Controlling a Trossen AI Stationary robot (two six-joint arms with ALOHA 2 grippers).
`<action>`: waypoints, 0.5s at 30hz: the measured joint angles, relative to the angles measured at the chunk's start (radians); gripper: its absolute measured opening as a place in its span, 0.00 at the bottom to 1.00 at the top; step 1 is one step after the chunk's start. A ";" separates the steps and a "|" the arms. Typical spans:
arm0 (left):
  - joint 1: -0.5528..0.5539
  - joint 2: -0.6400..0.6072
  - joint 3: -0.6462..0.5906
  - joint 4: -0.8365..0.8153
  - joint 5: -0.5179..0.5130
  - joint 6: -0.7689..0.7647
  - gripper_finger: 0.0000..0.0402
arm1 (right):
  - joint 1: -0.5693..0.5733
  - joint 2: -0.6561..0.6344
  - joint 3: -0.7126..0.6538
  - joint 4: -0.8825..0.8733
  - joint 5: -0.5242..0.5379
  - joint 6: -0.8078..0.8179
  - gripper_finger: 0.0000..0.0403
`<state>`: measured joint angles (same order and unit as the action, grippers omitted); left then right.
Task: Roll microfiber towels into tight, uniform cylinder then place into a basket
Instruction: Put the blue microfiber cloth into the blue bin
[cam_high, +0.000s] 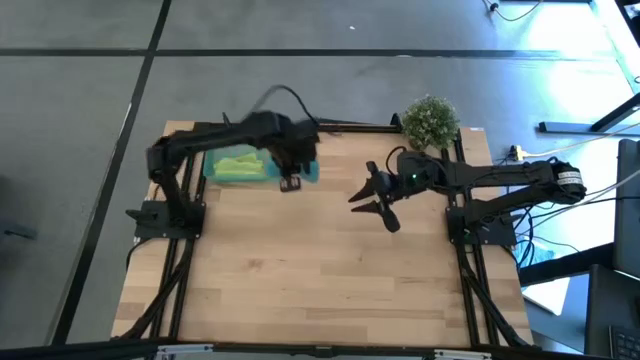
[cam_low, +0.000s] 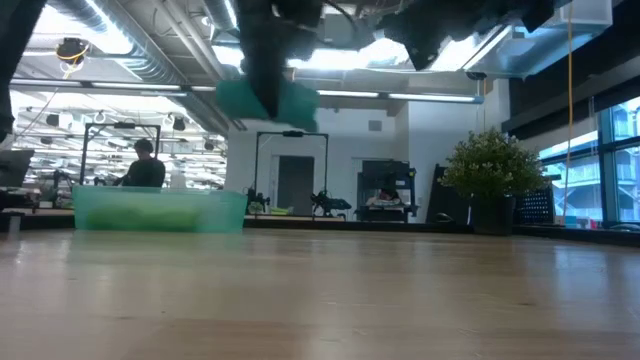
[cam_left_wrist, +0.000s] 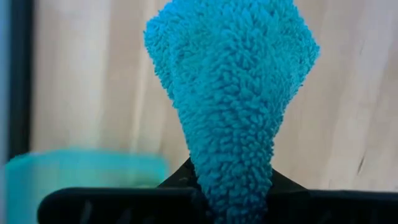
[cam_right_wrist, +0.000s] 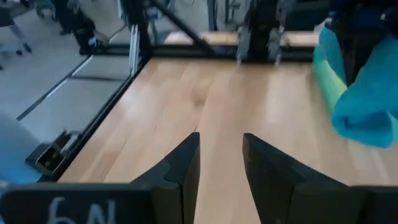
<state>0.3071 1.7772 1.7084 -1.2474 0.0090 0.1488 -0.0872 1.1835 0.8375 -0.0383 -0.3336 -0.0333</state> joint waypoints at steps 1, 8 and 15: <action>0.021 -0.027 0.000 -0.023 0.000 0.011 0.07 | -0.007 0.000 0.000 0.022 0.000 -0.001 0.30; 0.218 -0.234 -0.093 -0.055 -0.003 0.147 0.05 | -0.052 0.000 0.001 0.094 0.000 -0.002 0.30; 0.419 -0.314 -0.270 0.038 -0.028 0.322 0.05 | -0.090 0.000 0.001 0.095 0.001 -0.002 0.30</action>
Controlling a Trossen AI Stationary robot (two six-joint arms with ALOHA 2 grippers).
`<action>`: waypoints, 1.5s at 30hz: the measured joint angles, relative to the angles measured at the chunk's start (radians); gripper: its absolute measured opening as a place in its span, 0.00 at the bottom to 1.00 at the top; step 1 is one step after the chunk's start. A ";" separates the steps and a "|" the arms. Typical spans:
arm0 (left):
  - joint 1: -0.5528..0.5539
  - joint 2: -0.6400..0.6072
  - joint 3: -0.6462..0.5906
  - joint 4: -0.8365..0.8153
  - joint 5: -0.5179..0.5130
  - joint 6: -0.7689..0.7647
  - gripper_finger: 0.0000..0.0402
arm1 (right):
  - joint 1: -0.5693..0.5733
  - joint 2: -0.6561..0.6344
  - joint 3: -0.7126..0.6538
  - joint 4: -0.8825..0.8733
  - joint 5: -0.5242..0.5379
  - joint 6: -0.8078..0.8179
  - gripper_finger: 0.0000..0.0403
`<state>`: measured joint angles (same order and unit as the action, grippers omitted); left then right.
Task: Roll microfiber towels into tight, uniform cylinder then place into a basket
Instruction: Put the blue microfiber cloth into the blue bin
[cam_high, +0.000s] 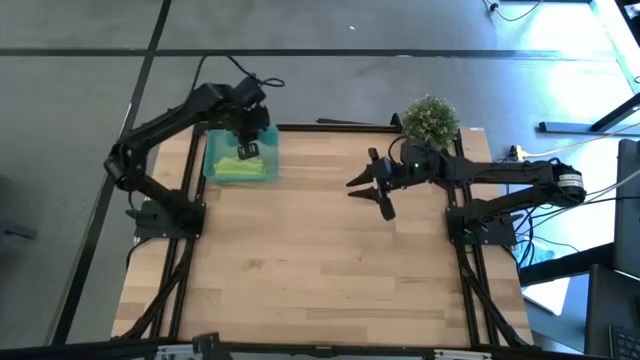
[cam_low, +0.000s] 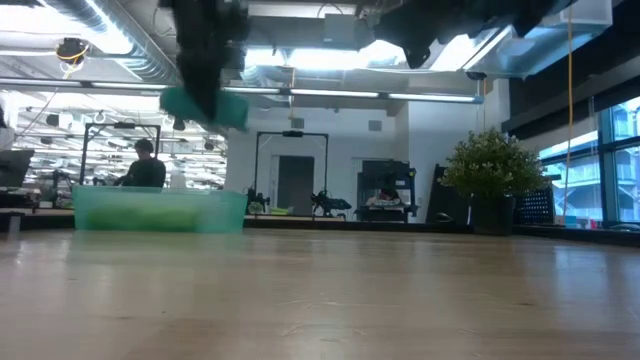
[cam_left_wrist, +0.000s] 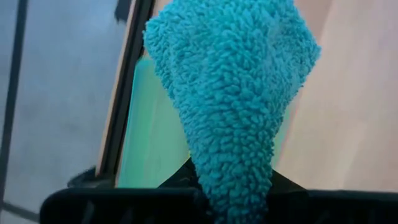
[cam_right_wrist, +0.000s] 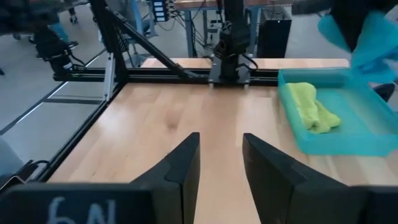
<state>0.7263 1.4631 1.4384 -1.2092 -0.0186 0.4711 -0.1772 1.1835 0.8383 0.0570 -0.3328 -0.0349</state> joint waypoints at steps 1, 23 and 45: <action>0.020 0.001 -0.028 0.014 0.000 0.019 0.05 | -0.007 0.000 0.000 0.000 0.000 0.000 0.30; 0.218 0.003 -0.505 0.573 -0.010 0.320 0.06 | -0.116 0.000 0.000 0.034 0.235 0.006 0.30; 0.297 0.003 -0.607 0.689 0.044 0.328 0.06 | -0.205 0.371 0.483 -0.205 0.084 -0.044 0.30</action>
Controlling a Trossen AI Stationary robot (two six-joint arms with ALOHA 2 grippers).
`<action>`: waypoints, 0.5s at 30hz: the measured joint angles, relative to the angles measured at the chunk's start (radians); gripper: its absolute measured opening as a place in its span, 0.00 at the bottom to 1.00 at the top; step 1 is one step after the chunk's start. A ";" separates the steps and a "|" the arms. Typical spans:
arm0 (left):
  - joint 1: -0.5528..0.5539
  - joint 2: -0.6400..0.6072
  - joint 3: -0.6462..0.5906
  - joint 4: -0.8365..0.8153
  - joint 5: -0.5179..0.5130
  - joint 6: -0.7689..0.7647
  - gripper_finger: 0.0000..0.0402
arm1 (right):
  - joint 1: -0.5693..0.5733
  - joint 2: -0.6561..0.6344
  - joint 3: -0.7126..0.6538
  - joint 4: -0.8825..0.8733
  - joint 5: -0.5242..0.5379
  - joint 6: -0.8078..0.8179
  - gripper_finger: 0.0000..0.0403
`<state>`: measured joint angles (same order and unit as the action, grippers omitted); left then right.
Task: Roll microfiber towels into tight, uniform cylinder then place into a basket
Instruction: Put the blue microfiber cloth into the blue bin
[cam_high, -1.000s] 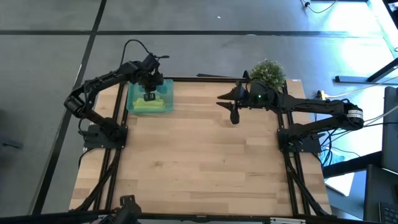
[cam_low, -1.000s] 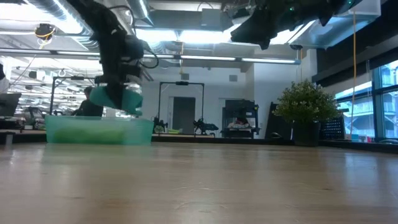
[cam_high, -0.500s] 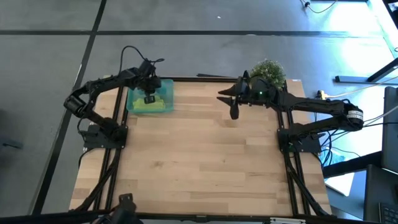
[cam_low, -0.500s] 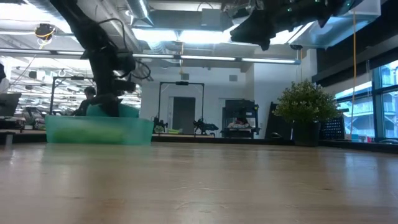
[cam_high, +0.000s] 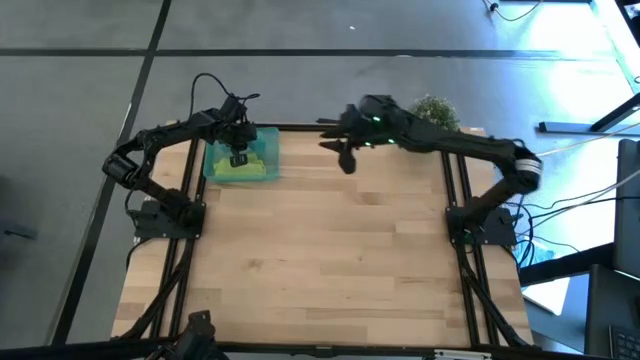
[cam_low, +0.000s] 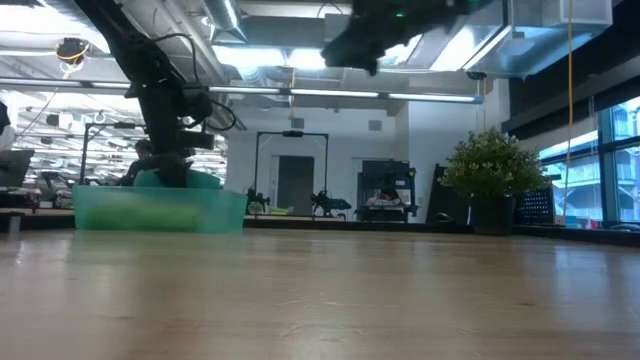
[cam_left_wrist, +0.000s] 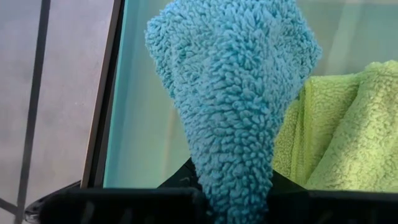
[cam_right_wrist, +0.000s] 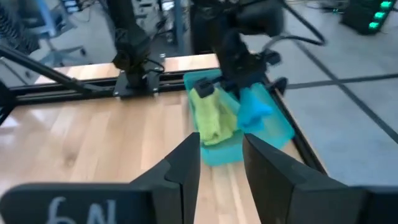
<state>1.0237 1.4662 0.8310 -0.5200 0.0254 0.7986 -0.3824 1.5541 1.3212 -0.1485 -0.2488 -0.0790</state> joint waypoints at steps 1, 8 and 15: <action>0.000 0.000 0.000 -0.001 0.000 0.000 0.06 | 0.000 0.037 0.043 -0.019 -0.015 -0.008 0.30; 0.000 0.000 0.000 -0.014 0.038 0.000 0.06 | 0.000 0.209 0.223 -0.072 -0.042 -0.031 0.30; 0.005 0.041 0.000 -0.012 0.065 -0.001 0.06 | 0.000 0.242 0.238 -0.070 -0.041 -0.034 0.30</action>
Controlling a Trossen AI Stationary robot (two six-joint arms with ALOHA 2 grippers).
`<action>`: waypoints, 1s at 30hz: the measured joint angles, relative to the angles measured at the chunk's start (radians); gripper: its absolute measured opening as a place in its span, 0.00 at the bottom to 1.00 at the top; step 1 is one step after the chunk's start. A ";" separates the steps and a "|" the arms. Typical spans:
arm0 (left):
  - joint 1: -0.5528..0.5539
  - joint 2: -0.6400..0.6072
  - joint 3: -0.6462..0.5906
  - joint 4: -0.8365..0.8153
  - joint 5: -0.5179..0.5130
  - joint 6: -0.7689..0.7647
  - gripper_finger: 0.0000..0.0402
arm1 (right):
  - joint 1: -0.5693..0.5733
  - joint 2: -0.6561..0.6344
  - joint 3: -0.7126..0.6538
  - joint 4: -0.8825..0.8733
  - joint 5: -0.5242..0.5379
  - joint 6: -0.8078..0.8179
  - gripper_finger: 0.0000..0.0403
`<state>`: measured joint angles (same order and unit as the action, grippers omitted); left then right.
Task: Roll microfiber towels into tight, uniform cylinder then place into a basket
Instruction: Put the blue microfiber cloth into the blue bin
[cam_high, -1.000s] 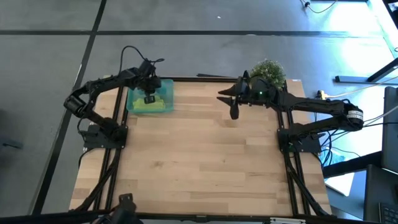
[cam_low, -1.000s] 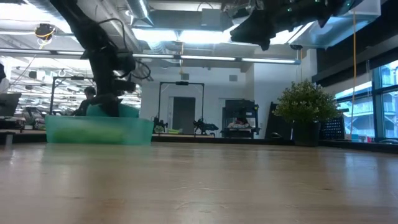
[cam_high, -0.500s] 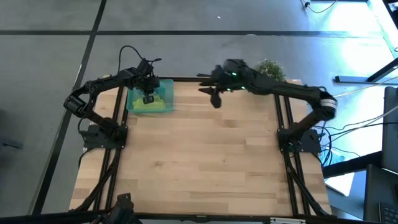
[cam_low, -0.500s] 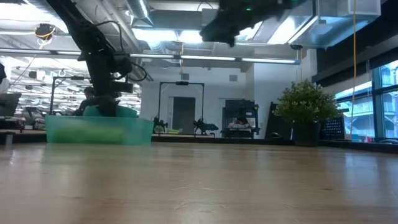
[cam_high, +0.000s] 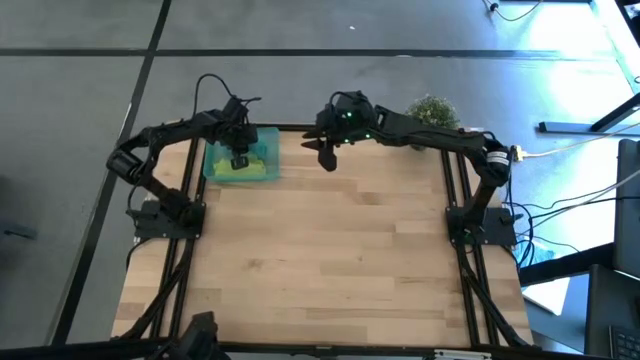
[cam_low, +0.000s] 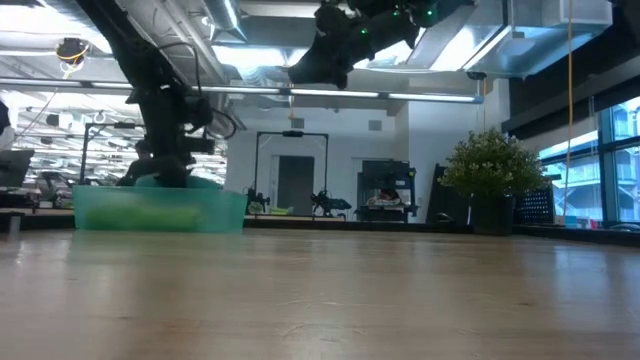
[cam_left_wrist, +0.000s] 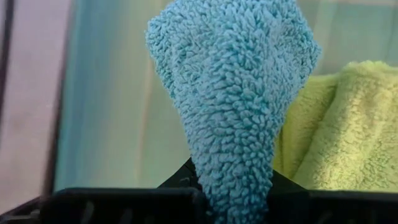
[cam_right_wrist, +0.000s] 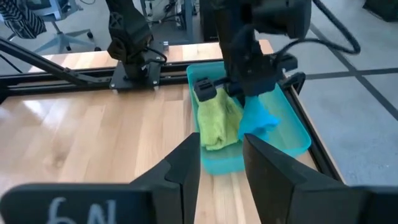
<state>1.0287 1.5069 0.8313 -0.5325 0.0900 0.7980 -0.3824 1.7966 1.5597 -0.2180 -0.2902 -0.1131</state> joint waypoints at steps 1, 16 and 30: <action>0.002 0.014 0.000 0.001 0.003 -0.003 0.06 | 0.000 0.000 0.000 0.000 0.000 0.000 0.30; -0.001 0.080 0.000 0.013 0.003 -0.008 0.06 | 0.000 0.001 0.000 0.002 0.000 0.002 0.30; 0.001 0.080 0.000 -0.026 -0.002 -0.031 0.06 | 0.000 0.001 0.000 0.003 0.000 0.004 0.30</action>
<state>1.0294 1.5867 0.8314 -0.5582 0.0883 0.7669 -0.3824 1.7973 1.5593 -0.2150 -0.2901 -0.1095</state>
